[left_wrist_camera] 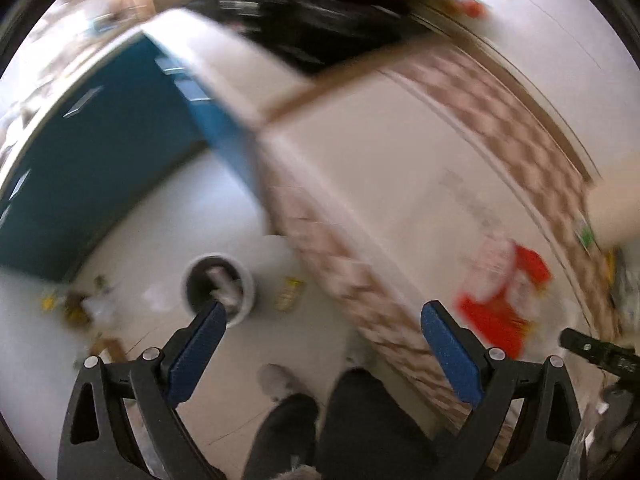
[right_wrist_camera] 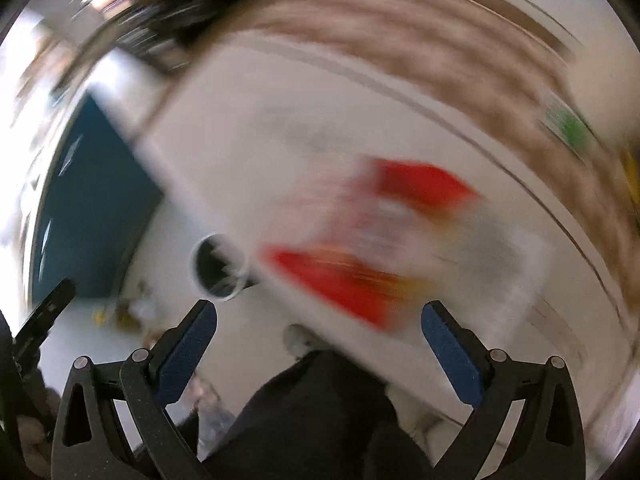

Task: Collect trash
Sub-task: 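Grasp the red-white sugar bag with the left tool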

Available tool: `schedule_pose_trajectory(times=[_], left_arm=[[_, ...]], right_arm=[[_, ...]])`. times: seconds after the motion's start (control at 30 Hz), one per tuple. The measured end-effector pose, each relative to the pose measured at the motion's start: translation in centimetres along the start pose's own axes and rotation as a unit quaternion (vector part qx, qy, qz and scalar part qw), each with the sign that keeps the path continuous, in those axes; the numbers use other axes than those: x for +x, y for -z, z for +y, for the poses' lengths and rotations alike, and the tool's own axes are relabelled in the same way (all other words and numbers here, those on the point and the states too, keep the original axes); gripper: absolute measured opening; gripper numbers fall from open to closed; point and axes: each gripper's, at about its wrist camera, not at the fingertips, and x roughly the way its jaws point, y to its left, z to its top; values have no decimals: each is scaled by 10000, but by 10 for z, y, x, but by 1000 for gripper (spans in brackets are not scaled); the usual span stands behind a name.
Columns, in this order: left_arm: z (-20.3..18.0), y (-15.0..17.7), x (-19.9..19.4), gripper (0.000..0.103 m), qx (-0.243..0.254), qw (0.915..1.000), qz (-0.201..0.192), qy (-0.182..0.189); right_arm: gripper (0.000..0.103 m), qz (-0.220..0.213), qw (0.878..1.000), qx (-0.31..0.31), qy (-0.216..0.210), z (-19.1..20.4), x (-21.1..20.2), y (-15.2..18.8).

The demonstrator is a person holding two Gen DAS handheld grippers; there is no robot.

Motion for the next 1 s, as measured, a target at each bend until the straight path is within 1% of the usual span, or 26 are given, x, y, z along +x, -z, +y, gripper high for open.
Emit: schedule_pose_trajectory(times=[0.07, 0.13, 0.17, 0.2, 0.23, 0.3, 0.33, 0.4, 0.43, 0.5, 0.57, 0.6, 0.67, 0.7, 0.77, 0.8, 0.83, 0.87, 0.9, 0.93, 0.97, 1.0], left_arm=[[-41, -10, 20, 100, 386, 9989, 231, 165], [-70, -18, 42, 100, 674, 9965, 450, 224], [-80, -18, 47, 100, 755, 9954, 522, 260], [-90, -19, 56, 100, 852, 9940, 620, 291], [-98, -21, 64, 100, 912, 9929, 712, 291], [-109, -22, 77, 99, 983, 9906, 884, 346], [-113, -22, 82, 99, 994, 9898, 946, 373], [-117, -21, 87, 99, 974, 9882, 1065, 508], [-117, -21, 89, 99, 953, 9874, 1106, 614], [-124, -19, 95, 99, 960, 9839, 1238, 861], [-134, -16, 101, 99, 1000, 9799, 1354, 1068], [-142, -15, 100, 98, 1090, 9809, 1275, 990], [-157, -13, 100, 98, 1285, 9784, 1212, 1075], [-164, -16, 100, 98, 1340, 9775, 1202, 1096], [-174, -17, 100, 95, 1440, 9780, 1144, 985], [-177, -17, 99, 91, 1456, 9788, 1095, 937], [-177, -20, 98, 80, 1482, 9802, 1021, 830], [-179, -22, 95, 65, 1542, 9811, 940, 699], [-181, -24, 93, 55, 1610, 9817, 856, 554], [-181, -25, 89, 35, 1661, 9821, 787, 402], [-181, -28, 86, 17, 1707, 9824, 723, 228], [-182, -30, 83, 10, 1714, 9828, 668, 158]], right_arm=[[103, 73, 9973, 735, 26, -63, 4, 5], [99, 85, 9929, 1182, -82, -98, 12, 12], [90, 112, 9890, 1457, -219, -118, 19, 17], [77, 122, 9867, 1592, -313, -129, 24, 20], [70, 123, 9844, 1708, -400, -137, 31, 22], [34, 26, 9814, 1821, -606, -146, 39, 24], [28, -83, 9806, 1815, -743, -149, 44, 24], [20, -298, 9794, 1830, -795, -152, 45, 27], [18, -330, 9798, 1791, -830, -153, 47, 27], [15, -397, 9764, 1868, -1006, -161, 47, 30], [14, -400, 9765, 1806, -1104, -166, 51, 32], [14, -394, 9767, 1785, -1123, -168, 52, 32], [14, -356, 9785, 1688, -1134, -166, 53, 28], [14, -334, 9780, 1661, -1213, -172, 52, 28], [14, -278, 9785, 1587, -1284, -169, 55, 19], [14, -254, 9795, 1549, -1262, -165, 57, 16], [14, -240, 9799, 1505, -1288, -165, 60, 14], [14, -224, 9805, 1472, -1280, -163, 61, 10], [14, -206, 9810, 1424, -1304, -161, 61, 8], [14, -189, 9812, 1393, -1319, -160, 61, 6], [14, -174, 9815, 1358, -1337, -160, 60, 6], [14, -160, 9817, 1332, -1350, -158, 60, 5]])
